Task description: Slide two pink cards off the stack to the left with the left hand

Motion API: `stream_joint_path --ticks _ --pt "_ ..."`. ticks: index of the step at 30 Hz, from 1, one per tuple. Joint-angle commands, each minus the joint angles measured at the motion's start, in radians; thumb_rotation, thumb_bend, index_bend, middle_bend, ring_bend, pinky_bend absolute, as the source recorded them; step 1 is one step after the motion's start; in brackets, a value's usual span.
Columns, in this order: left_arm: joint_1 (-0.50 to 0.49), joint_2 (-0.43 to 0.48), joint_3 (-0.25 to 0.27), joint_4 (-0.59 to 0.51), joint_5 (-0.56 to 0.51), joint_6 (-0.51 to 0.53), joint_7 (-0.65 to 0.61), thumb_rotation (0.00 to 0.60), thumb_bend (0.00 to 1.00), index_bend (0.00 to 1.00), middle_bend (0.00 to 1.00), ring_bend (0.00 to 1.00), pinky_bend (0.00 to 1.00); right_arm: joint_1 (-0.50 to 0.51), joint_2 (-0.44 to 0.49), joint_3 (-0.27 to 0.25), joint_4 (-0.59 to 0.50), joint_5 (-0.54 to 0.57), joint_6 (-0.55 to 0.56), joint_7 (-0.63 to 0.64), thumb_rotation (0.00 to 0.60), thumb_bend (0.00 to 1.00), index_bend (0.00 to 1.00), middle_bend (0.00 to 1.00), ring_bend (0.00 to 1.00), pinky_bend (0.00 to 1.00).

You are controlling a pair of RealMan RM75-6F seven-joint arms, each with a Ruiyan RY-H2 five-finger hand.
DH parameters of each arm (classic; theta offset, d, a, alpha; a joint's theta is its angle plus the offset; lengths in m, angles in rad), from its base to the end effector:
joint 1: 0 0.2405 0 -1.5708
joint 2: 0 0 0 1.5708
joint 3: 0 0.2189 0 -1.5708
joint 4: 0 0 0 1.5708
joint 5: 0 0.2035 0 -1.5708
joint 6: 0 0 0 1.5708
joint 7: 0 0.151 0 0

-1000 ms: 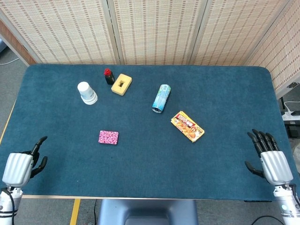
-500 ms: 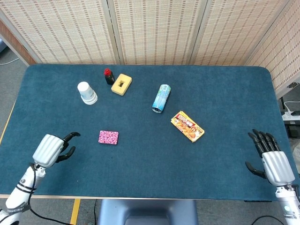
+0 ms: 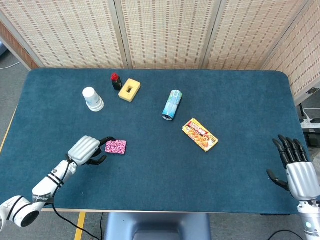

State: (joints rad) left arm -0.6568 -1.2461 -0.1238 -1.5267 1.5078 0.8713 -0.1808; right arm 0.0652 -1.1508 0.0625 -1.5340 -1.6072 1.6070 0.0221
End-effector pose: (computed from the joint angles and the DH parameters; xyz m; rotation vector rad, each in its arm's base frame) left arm -0.1589 0.3138 0.0481 -1.9975 -1.0456 -0.9954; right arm -0.2671 -0.1807 0.1586 1.3935 -0.7553 1.0135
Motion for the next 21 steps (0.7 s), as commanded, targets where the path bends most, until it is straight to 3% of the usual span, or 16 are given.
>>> stream_joint_path --ticks 1,10,21 --pt "-0.020 -0.024 -0.004 0.008 -0.031 -0.025 0.013 0.600 0.43 0.18 1.00 1.00 1.00 -0.004 0.002 0.008 -0.006 0.004 0.012 0.011 0.600 0.19 0.00 0.00 0.00 0.04" --pt "-0.037 -0.108 -0.011 -0.002 -0.129 -0.030 0.110 0.600 0.43 0.17 1.00 1.00 1.00 -0.025 -0.022 0.044 0.017 0.002 0.101 0.032 0.600 0.20 0.00 0.00 0.00 0.04" --pt "-0.059 -0.181 -0.010 -0.036 -0.233 -0.027 0.256 0.600 0.43 0.08 1.00 1.00 1.00 -0.033 -0.022 0.054 0.003 0.017 0.107 0.036 0.600 0.22 0.00 0.00 0.00 0.04"
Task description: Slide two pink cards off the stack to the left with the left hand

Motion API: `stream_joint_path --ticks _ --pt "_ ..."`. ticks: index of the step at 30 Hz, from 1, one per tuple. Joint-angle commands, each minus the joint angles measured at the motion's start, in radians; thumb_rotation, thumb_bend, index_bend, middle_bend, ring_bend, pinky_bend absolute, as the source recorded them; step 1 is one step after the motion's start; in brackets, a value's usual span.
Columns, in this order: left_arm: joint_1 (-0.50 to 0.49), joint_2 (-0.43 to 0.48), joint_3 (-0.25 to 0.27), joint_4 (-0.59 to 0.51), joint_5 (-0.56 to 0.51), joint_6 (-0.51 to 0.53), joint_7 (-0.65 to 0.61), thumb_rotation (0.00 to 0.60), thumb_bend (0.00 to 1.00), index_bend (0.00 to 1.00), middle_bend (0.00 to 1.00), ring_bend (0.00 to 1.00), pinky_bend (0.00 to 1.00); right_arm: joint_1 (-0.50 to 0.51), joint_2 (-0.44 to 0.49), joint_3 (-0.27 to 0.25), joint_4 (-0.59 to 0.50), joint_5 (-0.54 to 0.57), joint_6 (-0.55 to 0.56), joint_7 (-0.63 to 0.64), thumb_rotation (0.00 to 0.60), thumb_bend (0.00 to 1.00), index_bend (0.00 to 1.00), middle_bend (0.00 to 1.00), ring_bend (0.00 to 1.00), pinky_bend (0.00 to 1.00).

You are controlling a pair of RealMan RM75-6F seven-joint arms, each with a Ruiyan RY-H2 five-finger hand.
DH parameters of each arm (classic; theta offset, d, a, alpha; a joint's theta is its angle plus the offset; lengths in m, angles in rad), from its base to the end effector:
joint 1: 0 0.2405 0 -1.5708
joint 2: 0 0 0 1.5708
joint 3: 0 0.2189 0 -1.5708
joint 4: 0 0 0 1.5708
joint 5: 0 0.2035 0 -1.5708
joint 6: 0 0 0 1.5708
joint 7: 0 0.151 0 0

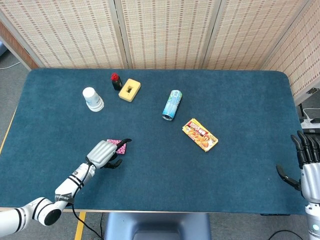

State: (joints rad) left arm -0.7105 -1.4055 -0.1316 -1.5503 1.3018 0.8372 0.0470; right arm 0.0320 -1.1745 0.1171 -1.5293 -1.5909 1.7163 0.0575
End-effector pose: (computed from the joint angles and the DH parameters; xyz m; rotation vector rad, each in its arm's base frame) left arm -0.1305 0.3063 -0.0007 -2.0084 -1.1043 -0.9650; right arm -0.2634 -0.1781 0.1765 1.2499 -0.6960 1.1177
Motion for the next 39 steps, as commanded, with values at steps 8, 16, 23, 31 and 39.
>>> stream_joint_path --ticks 8,16,23,31,39 --pt "-0.022 -0.085 -0.014 0.005 -0.094 0.032 0.123 0.600 0.43 0.19 1.00 1.00 1.00 0.000 0.009 -0.003 -0.012 0.002 -0.015 0.002 0.600 0.22 0.00 0.00 0.00 0.04" --pt "-0.030 -0.130 -0.020 0.048 -0.125 0.050 0.144 0.600 0.44 0.23 1.00 1.00 1.00 0.003 0.017 -0.005 -0.023 0.009 -0.035 0.001 0.600 0.22 0.00 0.00 0.00 0.04" --pt "-0.035 -0.165 -0.018 0.090 -0.177 0.086 0.250 0.600 0.44 0.21 1.00 1.00 1.00 0.006 0.021 -0.008 -0.029 0.012 -0.052 -0.004 0.600 0.22 0.00 0.00 0.00 0.04" --pt "-0.040 -0.189 -0.022 0.107 -0.233 0.114 0.339 0.600 0.45 0.24 1.00 1.00 1.00 0.007 0.025 -0.009 -0.035 0.014 -0.060 -0.005 0.600 0.22 0.00 0.00 0.00 0.05" --pt "-0.038 -0.189 -0.014 0.103 -0.253 0.125 0.373 0.600 0.33 0.18 1.00 1.00 1.00 0.007 0.027 -0.009 -0.037 0.015 -0.062 -0.003 0.600 0.22 0.00 0.00 0.00 0.05"
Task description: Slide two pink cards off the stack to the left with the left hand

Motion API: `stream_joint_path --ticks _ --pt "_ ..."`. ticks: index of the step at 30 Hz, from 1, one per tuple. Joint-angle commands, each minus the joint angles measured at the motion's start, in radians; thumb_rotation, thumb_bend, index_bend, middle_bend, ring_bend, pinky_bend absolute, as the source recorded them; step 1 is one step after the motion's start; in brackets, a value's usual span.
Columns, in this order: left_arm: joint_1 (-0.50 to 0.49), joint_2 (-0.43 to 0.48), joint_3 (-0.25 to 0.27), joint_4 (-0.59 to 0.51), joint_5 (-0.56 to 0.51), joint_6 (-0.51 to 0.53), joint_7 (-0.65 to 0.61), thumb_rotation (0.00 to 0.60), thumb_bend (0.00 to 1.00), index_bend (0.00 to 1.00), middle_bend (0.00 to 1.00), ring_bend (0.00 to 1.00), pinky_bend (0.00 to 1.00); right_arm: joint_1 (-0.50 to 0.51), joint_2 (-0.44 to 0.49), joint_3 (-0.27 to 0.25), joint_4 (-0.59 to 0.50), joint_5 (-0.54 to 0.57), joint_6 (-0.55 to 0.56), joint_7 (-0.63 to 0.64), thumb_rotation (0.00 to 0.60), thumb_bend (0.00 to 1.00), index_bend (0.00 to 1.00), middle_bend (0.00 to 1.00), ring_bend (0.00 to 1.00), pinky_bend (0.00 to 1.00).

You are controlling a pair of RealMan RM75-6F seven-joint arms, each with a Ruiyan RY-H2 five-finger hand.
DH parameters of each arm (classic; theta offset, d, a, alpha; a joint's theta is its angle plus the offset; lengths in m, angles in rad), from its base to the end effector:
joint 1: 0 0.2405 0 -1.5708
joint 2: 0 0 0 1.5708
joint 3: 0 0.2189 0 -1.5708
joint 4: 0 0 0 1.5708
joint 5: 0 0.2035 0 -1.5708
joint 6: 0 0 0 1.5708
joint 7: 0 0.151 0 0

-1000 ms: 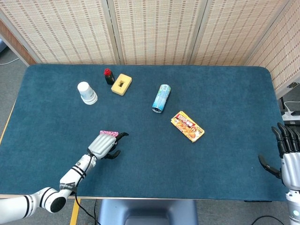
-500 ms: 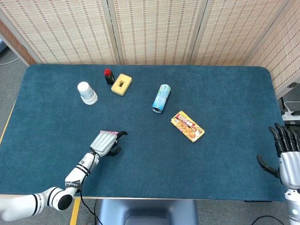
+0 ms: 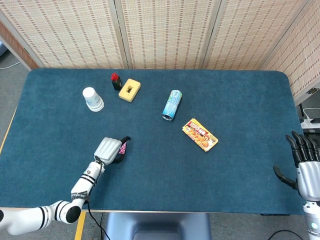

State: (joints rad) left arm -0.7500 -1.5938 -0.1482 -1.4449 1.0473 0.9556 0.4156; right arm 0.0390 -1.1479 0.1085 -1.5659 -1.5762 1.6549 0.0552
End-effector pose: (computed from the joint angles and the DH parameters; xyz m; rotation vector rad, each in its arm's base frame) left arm -0.1269 0.3192 -0.0285 -1.8880 -0.9497 -0.8406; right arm -0.2640 -0.1807 0.1723 1.2813 -0.7563 1.0819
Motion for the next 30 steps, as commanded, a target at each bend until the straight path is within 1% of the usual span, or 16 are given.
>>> stream_joint_path --ticks 1,8,14,21,26,30 --pt "0.003 -0.001 0.003 -0.003 0.004 0.010 0.005 0.600 0.32 0.18 1.00 1.00 1.00 0.000 0.000 0.000 0.000 0.000 -0.001 -0.002 0.600 0.22 0.00 0.00 0.00 0.05" --pt "0.004 -0.020 0.008 0.012 0.003 0.026 0.026 0.600 0.24 0.15 1.00 1.00 1.00 0.000 0.000 -0.001 -0.002 -0.001 -0.003 -0.004 0.600 0.22 0.00 0.00 0.00 0.05" --pt "-0.001 -0.042 0.006 0.051 -0.003 0.026 0.037 0.600 0.23 0.15 1.00 1.00 1.00 0.000 0.001 -0.001 -0.003 0.000 -0.005 -0.003 0.600 0.22 0.00 0.00 0.00 0.05" --pt "-0.010 -0.052 -0.005 0.089 -0.010 0.005 0.026 0.600 0.23 0.23 1.00 1.00 1.00 0.002 0.001 -0.001 -0.005 0.003 -0.010 -0.007 0.600 0.22 0.00 0.00 0.00 0.05" --pt "-0.010 -0.038 -0.010 0.075 -0.014 -0.004 0.016 0.600 0.23 0.28 1.00 1.00 1.00 0.004 0.001 -0.002 -0.006 0.004 -0.017 -0.011 0.600 0.22 0.00 0.00 0.00 0.05" --pt "-0.012 -0.021 -0.010 0.050 -0.019 -0.011 0.020 0.600 0.23 0.30 1.00 1.00 1.00 0.005 0.001 -0.004 -0.007 0.003 -0.022 -0.016 0.600 0.22 0.00 0.00 0.00 0.05"
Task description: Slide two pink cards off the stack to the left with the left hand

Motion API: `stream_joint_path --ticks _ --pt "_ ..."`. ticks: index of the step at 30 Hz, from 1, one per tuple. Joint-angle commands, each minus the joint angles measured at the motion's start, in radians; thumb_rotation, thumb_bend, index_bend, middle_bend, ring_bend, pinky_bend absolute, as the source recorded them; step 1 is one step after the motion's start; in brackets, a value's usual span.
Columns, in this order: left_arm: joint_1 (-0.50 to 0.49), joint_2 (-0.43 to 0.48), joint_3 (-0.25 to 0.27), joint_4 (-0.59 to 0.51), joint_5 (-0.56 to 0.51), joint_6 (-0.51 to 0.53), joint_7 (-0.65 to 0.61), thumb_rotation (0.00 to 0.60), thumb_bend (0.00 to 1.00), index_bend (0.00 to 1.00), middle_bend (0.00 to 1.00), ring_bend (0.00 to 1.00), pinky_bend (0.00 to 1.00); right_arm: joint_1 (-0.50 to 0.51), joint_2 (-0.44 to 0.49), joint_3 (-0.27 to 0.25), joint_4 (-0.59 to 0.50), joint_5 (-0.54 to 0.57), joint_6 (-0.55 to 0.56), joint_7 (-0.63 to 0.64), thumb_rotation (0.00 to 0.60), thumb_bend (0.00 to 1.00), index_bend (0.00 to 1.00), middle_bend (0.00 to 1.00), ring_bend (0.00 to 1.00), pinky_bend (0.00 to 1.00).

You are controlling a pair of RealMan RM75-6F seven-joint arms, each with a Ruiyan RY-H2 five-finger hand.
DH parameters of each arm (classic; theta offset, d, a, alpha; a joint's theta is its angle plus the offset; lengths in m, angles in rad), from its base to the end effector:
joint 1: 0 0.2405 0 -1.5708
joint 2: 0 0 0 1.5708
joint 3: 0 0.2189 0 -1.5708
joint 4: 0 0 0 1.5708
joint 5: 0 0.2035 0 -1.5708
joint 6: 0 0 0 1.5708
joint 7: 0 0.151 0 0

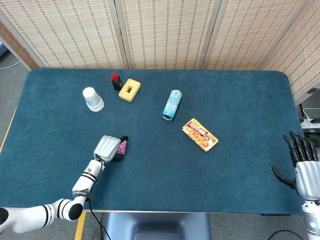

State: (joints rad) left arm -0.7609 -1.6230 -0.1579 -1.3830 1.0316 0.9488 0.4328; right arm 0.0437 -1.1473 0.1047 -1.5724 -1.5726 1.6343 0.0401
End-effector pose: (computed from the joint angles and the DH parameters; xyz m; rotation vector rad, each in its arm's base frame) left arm -0.1313 0.3283 -0.0313 -1.8699 -0.9230 -0.8134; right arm -0.2641 -0.1818 0.1688 1.2968 -0.7673 1.0617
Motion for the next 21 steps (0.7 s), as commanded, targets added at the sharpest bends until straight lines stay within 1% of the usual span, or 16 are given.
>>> stream_joint_path --ticks 1,6,13,21 --pt "-0.002 0.012 -0.001 -0.018 -0.005 -0.007 0.002 0.600 0.23 0.30 1.00 1.00 1.00 0.001 0.000 -0.001 0.000 0.000 -0.002 -0.001 0.600 0.22 0.00 0.00 0.00 0.05" --pt "-0.014 0.021 -0.002 -0.033 -0.034 -0.027 0.022 0.600 0.24 0.30 1.00 1.00 1.00 0.001 0.000 -0.003 -0.001 -0.001 -0.004 -0.004 0.600 0.22 0.00 0.00 0.00 0.05" --pt "-0.025 -0.014 -0.009 0.014 -0.069 -0.014 0.052 0.600 0.25 0.25 1.00 1.00 1.00 0.002 0.002 -0.005 -0.002 -0.002 -0.009 -0.003 0.600 0.22 0.00 0.00 0.00 0.05" --pt "-0.027 -0.008 -0.017 0.020 -0.113 -0.008 0.077 0.600 0.26 0.26 1.00 1.00 1.00 0.004 0.004 -0.006 -0.005 0.001 -0.016 -0.005 0.600 0.22 0.00 0.00 0.00 0.05"
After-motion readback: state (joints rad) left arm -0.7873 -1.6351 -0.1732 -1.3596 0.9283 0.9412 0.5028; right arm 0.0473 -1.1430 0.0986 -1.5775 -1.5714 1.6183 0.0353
